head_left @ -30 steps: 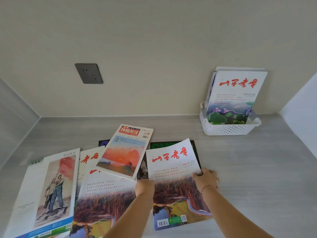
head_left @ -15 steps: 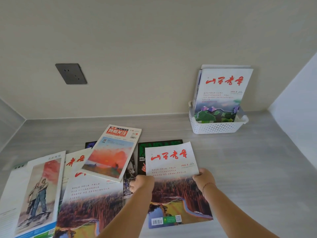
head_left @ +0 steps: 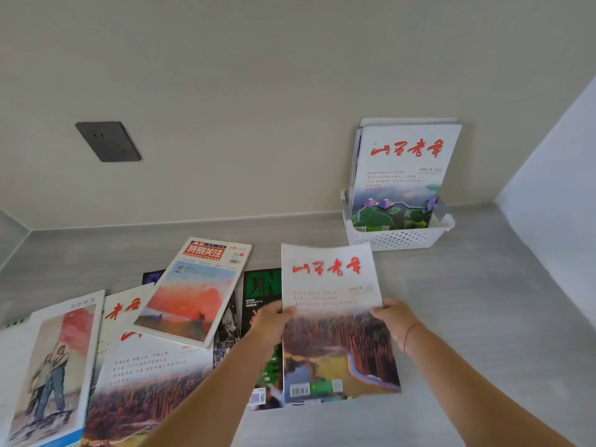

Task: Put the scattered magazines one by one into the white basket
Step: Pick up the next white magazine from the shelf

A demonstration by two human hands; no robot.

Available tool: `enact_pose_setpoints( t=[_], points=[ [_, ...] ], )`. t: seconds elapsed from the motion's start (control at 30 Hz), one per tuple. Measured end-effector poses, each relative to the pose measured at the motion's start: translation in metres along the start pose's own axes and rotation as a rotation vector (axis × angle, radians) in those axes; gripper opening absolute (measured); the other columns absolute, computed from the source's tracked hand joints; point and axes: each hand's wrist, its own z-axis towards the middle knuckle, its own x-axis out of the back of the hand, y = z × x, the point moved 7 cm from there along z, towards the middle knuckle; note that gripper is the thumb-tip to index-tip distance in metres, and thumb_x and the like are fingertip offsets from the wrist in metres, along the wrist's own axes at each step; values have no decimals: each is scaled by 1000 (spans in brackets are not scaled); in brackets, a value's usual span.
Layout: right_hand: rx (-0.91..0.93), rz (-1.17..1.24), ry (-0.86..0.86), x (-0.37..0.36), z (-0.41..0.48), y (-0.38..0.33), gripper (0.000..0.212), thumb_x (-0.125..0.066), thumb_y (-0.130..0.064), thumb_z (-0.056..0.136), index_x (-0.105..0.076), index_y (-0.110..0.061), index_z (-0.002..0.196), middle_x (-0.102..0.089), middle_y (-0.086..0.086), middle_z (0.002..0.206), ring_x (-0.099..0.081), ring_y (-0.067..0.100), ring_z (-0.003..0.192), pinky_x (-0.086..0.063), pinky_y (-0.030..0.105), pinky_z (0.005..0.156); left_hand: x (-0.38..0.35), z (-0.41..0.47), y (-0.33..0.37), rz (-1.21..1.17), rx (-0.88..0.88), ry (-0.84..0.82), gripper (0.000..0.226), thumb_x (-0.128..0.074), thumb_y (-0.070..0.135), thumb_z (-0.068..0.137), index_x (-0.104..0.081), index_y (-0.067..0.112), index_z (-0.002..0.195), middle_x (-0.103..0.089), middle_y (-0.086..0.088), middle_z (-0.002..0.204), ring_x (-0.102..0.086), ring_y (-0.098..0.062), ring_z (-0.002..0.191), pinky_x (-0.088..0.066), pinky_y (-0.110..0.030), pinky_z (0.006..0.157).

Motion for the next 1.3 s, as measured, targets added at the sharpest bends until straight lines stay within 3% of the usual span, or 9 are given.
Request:
enact_pose_setpoints(
  t=[0.1,0.3,0.4,0.5,0.77,1.0,1.07,1.17,1.3],
  points=[
    [61,61,39,42,16,-38,28,-56,-1,88,-63,-1,115,-68,14,106,-61,29,98,-49,42,92,-10,3,61,18,-127,3,7,-62,20,89,-65,24,83,-66,-3,91,-63,-21,85,-51,-29,68],
    [323,110,152,143,52,-144,31,-59,2,86,-61,5,118,-62,8,94,-56,21,82,-47,23,64,-48,16,205,-29,-410,34,26,-66,13,86,-67,2,109,-69,-6,98,-67,-25,92,-54,-33,82],
    [434,104,250,188,69,-191,19,-59,-6,88,-65,4,103,-58,8,82,-49,14,64,-43,15,53,-74,24,267,-41,-529,50,19,-59,12,91,-69,3,104,-68,-11,97,-65,-26,89,-55,-42,88],
    [490,151,288,216,87,-221,10,-57,-11,89,-64,-15,95,-61,5,94,-56,14,77,-48,16,57,-91,38,305,-121,-588,124,12,-62,11,87,-73,10,93,-71,-6,87,-65,-25,84,-57,-39,85],
    [396,216,299,224,142,-187,18,-58,-7,88,-67,-4,104,-63,6,98,-60,22,92,-54,32,84,-120,84,284,-170,-464,293,20,-76,14,77,-74,11,97,-74,-3,91,-69,-20,86,-56,-32,87],
    [343,228,295,204,161,-158,20,-59,-7,88,-60,-18,71,-63,9,95,-60,22,90,-53,30,83,-114,117,250,-102,-356,411,17,-76,21,77,-72,14,92,-74,-3,94,-70,-23,87,-58,-39,82],
    [336,207,333,205,165,-162,5,-60,-12,87,-64,-14,85,-64,12,102,-61,27,97,-53,35,88,-114,121,254,-113,-353,404,21,-76,20,76,-67,11,93,-72,-5,95,-69,-25,90,-58,-40,84],
    [253,176,362,206,170,-159,37,-59,-17,87,-54,-2,120,-59,18,122,-57,33,111,-49,40,97,-118,121,258,-90,-355,386,19,-74,19,79,-65,12,94,-71,-5,96,-67,-26,90,-58,-37,79],
    [308,143,558,201,136,-155,35,-57,-13,86,-54,2,117,-57,21,122,-57,34,109,-46,32,82,-109,104,244,-94,-392,393,14,-66,24,84,-66,16,95,-67,2,93,-61,-17,84,-43,-21,56]
  ],
)
